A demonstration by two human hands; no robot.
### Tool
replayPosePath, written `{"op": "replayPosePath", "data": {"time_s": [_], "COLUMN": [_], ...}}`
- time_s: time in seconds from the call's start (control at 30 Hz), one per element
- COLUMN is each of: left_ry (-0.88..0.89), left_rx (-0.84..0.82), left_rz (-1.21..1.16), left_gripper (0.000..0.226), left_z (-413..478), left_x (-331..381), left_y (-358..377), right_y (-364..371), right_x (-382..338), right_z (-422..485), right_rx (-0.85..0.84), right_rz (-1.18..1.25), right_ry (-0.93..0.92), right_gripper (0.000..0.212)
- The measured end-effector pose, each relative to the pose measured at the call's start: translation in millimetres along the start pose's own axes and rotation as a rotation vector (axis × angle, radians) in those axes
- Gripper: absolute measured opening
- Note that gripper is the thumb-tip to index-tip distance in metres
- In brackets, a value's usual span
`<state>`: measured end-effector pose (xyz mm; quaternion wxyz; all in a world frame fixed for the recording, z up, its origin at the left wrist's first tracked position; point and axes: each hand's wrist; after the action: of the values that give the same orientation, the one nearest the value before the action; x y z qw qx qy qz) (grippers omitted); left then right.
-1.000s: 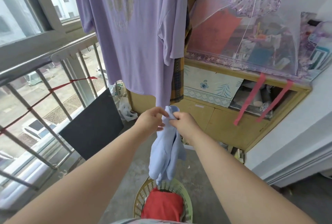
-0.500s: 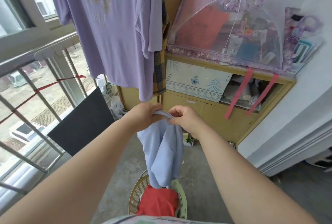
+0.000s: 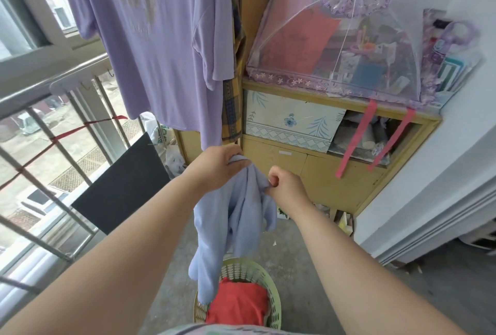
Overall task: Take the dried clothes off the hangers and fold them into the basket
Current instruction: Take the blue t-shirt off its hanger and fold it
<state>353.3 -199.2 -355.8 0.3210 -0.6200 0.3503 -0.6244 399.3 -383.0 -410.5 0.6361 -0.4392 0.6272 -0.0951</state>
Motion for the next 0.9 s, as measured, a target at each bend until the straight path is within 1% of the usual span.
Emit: {"op": "replayPosePath", "data": {"time_s": [0.07, 0.13, 0.17, 0.2, 0.23, 0.27, 0.37, 0.43, 0.53, 0.6, 0.7, 0.77, 0.83, 0.9], "left_ry": [-0.043, -0.062, -0.068, -0.075, -0.077, -0.073, -0.035, -0.024, -0.032, -0.029, -0.023, -0.007, -0.001, 0.0], "left_rx": [0.039, 0.061, 0.061, 0.052, 0.039, 0.025, 0.007, 0.022, 0.041, 0.047, 0.026, 0.014, 0.026, 0.047], "left_rz": [0.002, 0.031, 0.047, 0.059, 0.067, 0.073, 0.096, 0.113, 0.117, 0.118, 0.111, 0.111, 0.099, 0.074], "left_gripper": [0.032, 0.033, 0.033, 0.032, 0.031, 0.03, 0.03, 0.032, 0.032, 0.033, 0.034, 0.034, 0.033, 0.029], "left_z": [1.1, 2.0, 2.4, 2.8, 2.8, 2.8, 2.7, 2.8, 3.1, 3.9, 3.8, 3.3, 3.0, 3.5], "left_x": [3.0, 4.0, 4.5, 4.7, 5.7, 7.1, 10.4, 10.6, 10.4, 11.8, 15.8, 17.9, 18.5, 18.0], "left_y": [-0.3, -1.3, -1.7, -1.7, -1.3, -0.7, -0.4, -4.3, -11.9, -14.3, -14.0, -14.2, -17.7, -23.8], "right_y": [1.4, 3.1, 4.1, 5.3, 6.8, 7.9, 6.6, 4.8, 3.2, 5.6, 10.3, 8.9, 5.3, 2.8], "right_x": [-4.8, -8.9, -11.8, -15.9, -19.4, -23.2, -35.2, -36.6, -29.6, -26.5, -27.8, -29.5, -28.3, -22.7], "right_z": [0.8, 0.9, 0.5, -0.7, -0.8, 0.0, 4.3, 8.2, 9.2, 7.1, 6.1, 7.8, 9.2, 9.3], "right_rx": [-0.066, -0.159, -0.204, -0.232, -0.236, -0.204, -0.033, 0.007, -0.015, -0.061, -0.042, -0.009, -0.018, -0.093], "right_rz": [0.058, 0.181, 0.225, 0.244, 0.246, 0.218, 0.046, 0.023, 0.037, 0.083, 0.162, 0.118, 0.07, 0.019], "right_ry": [-0.027, -0.039, -0.042, -0.041, -0.045, -0.057, -0.118, -0.119, -0.094, -0.1, -0.15, -0.166, -0.15, -0.114], "right_gripper": [0.032, 0.024, 0.018, 0.017, 0.022, 0.026, 0.03, 0.029, 0.023, 0.012, 0.017, 0.008, 0.012, 0.014]}}
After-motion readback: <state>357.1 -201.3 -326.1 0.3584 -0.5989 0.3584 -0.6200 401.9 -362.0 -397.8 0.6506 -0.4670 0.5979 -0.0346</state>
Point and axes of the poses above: each hand's wrist, its own z-axis towards the middle knuckle, its own y-axis out of the palm, x = y × z, and after that the axes turned 9 degrees about -x, right-handed
